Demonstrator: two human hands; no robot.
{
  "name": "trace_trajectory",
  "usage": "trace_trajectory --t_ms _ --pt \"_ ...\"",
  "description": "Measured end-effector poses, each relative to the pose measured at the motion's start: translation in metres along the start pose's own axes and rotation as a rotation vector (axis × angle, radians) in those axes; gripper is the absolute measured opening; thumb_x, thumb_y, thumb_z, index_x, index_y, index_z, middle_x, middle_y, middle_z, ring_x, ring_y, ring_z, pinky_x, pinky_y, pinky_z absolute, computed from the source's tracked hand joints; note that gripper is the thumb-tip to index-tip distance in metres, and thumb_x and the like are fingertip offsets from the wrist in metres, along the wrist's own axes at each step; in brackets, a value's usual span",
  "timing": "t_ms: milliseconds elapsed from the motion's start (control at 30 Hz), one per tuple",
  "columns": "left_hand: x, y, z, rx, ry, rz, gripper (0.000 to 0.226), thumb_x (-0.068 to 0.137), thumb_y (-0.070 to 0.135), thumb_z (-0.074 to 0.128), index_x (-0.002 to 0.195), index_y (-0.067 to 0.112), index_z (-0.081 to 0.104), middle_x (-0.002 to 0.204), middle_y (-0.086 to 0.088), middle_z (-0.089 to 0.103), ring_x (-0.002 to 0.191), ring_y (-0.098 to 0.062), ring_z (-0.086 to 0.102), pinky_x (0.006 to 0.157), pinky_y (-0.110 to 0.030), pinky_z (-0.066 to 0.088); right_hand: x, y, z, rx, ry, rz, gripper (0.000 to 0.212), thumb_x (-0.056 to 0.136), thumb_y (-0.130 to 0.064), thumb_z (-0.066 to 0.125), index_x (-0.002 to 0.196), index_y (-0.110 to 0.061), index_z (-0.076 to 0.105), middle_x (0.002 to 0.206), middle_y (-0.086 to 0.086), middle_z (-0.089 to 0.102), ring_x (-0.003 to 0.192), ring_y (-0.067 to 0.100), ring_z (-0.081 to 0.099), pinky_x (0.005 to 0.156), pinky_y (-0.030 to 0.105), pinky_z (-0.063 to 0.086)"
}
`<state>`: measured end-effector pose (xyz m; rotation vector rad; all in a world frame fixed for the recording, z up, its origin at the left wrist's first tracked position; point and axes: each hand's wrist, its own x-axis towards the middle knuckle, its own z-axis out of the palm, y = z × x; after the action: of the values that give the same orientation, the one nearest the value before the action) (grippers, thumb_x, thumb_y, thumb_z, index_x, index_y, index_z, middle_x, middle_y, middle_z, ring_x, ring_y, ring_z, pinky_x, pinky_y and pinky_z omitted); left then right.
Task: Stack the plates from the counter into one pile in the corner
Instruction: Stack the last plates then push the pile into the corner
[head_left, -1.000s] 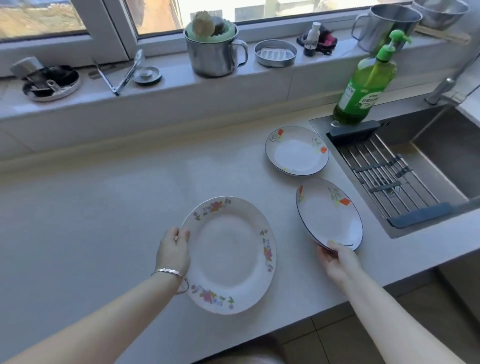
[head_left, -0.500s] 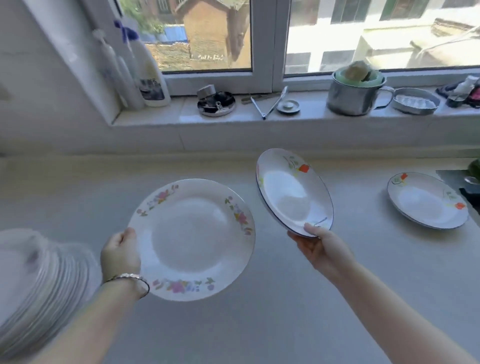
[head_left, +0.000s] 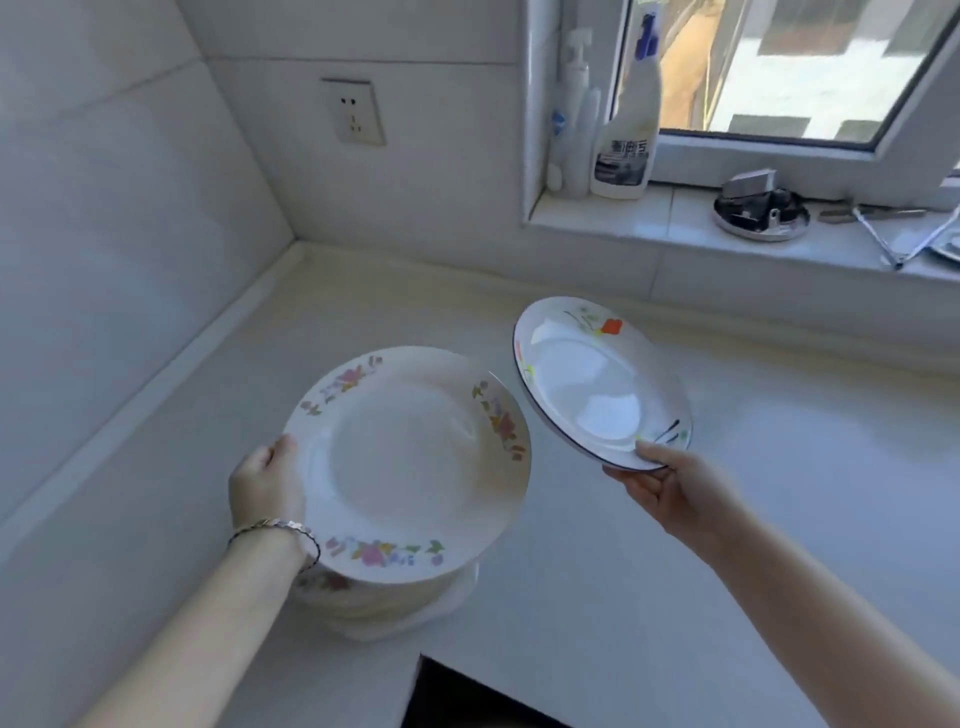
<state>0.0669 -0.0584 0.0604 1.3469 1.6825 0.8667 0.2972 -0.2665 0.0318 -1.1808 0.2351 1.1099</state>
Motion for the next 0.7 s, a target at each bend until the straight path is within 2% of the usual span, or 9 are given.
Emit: trace_trajectory --t_ms 200,367,500,600,700 --pt "0.048 -0.027 -0.025 -0.008 -0.014 -0.081 0.021 0.092 0.014 0.047 0.079 -0.002 0.045 0.063 -0.011 0.029 0.054 -0.019 0.021 0.049 -0.029 0.020 0.014 0.014 0.041 -0.048 0.005 0.008 0.014 0.093 -0.004 0.044 0.086 -0.004 0.055 0.053 0.006 0.070 0.047 0.014 0.069 0.037 0.014 0.048" --pt "0.068 -0.047 -0.027 -0.008 -0.038 -0.061 0.019 0.090 0.013 0.048 0.075 0.002 0.046 0.071 -0.013 0.032 0.069 -0.022 0.028 0.051 -0.029 0.019 0.026 0.019 0.060 -0.055 0.004 0.009 0.013 0.093 -0.003 0.044 0.086 -0.004 0.055 0.053 0.006 0.070 0.047 0.014 0.069 0.036 0.014 0.048" --pt "0.076 -0.048 -0.035 0.258 -0.103 0.168 0.034 0.094 0.015 0.045 0.063 0.003 0.039 0.058 -0.010 0.035 0.068 -0.026 0.036 0.050 -0.028 0.023 0.032 0.022 0.072 -0.086 -0.013 -0.001 0.014 0.093 -0.003 0.044 0.087 -0.004 0.056 0.054 0.006 0.071 0.048 0.014 0.069 0.037 0.014 0.049" --pt "0.082 -0.050 -0.044 0.505 -0.131 0.330 0.038 0.096 0.024 0.041 0.067 -0.001 0.042 0.055 -0.009 0.042 0.063 -0.032 0.041 0.049 -0.029 0.025 0.034 0.026 0.076 -0.104 -0.026 0.001 0.013 0.093 -0.003 0.044 0.088 -0.004 0.056 0.055 0.007 0.071 0.048 0.015 0.069 0.038 0.014 0.049" --pt "0.090 -0.053 -0.049 0.745 -0.152 0.384 0.040 0.095 0.032 0.037 0.074 0.001 0.049 0.057 -0.004 0.043 0.064 -0.032 0.043 0.052 -0.030 0.028 0.037 0.029 0.077 -0.127 -0.017 0.005 0.011 0.092 -0.002 0.044 0.091 -0.003 0.056 0.054 0.008 0.070 0.047 0.017 0.069 0.038 0.015 0.050"
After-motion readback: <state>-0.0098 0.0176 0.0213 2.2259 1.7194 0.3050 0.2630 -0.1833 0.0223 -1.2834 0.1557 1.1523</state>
